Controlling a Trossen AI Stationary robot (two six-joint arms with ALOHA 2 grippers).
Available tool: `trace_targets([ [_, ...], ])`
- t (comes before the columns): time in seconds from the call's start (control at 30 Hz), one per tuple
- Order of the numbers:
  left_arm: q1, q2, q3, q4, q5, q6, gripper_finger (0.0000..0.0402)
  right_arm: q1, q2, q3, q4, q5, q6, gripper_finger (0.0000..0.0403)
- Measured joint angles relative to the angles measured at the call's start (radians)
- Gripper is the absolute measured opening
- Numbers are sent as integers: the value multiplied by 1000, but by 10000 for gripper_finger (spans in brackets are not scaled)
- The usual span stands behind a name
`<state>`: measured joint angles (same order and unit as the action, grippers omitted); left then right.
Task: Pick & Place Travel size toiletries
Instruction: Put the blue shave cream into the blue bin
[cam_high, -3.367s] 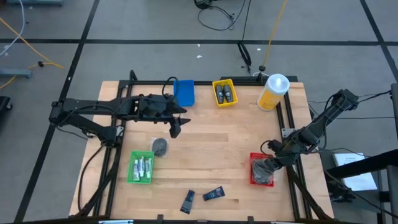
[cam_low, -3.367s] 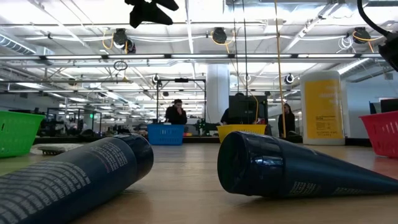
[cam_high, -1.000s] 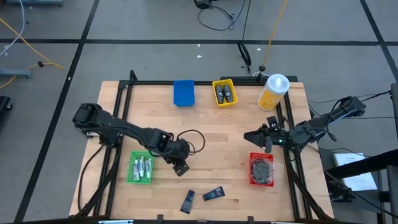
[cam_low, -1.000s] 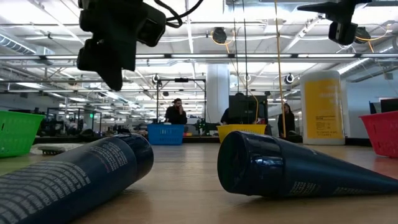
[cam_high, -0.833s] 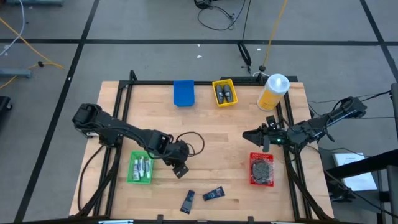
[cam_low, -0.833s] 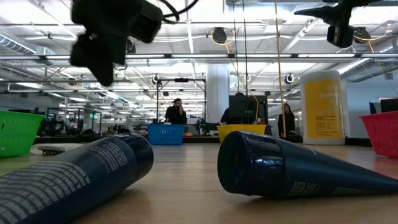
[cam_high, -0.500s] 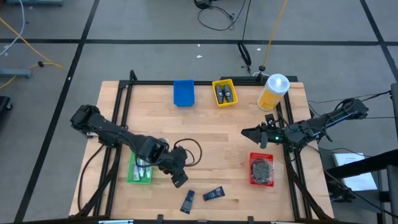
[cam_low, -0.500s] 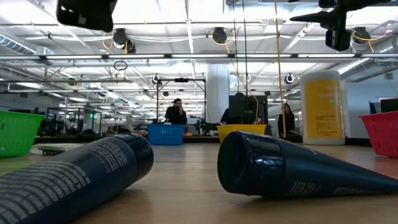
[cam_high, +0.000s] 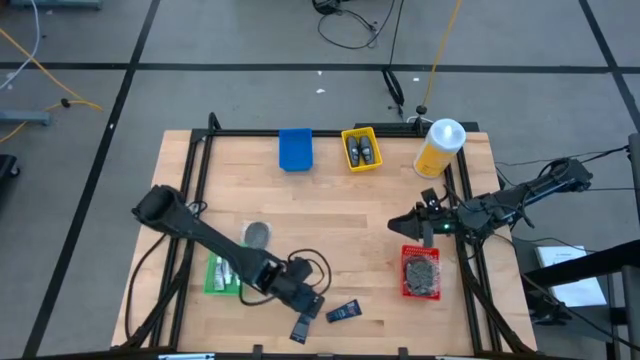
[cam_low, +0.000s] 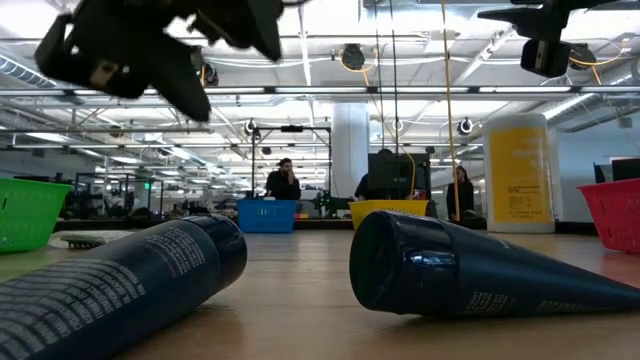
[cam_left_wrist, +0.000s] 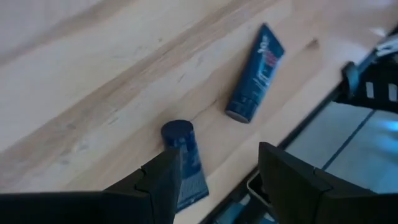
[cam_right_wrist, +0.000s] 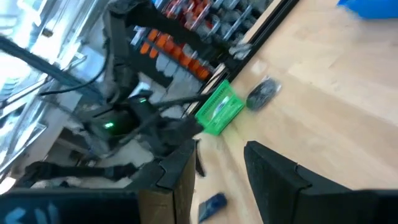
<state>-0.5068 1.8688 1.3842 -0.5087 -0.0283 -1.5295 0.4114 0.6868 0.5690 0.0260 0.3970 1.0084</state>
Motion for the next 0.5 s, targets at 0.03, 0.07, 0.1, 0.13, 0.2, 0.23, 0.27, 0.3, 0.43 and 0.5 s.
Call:
trace_targets([
  [0.03,-1,17,0,15,0,-17,207,0,0,0,0,-12,0,130],
  [0.07,-5,31,0,22,0,-36,207,0,0,0,0,-17,0,130],
  [0.1,-8,43,0,21,0,-54,207,0,0,0,-1,-30,-2,130],
  [0.13,-13,54,0,17,-2,-72,207,0,0,0,0,-35,-6,130],
  [0.2,-24,76,0,17,-7,-114,207,0,0,0,0,-40,-17,130],
  [0.23,-31,85,0,17,-7,-134,207,0,0,0,0,-47,-25,130],
  [0.27,-36,95,0,19,-6,-151,207,0,0,0,0,-59,-29,130],
  [0.3,-42,103,0,28,-7,-164,207,0,0,0,0,-62,-32,130],
  [0.43,-56,126,0,41,-7,-191,207,0,0,0,0,-86,-45,130],
  [0.5,-58,135,0,44,-7,-199,207,0,0,0,-2,-88,-53,130],
])
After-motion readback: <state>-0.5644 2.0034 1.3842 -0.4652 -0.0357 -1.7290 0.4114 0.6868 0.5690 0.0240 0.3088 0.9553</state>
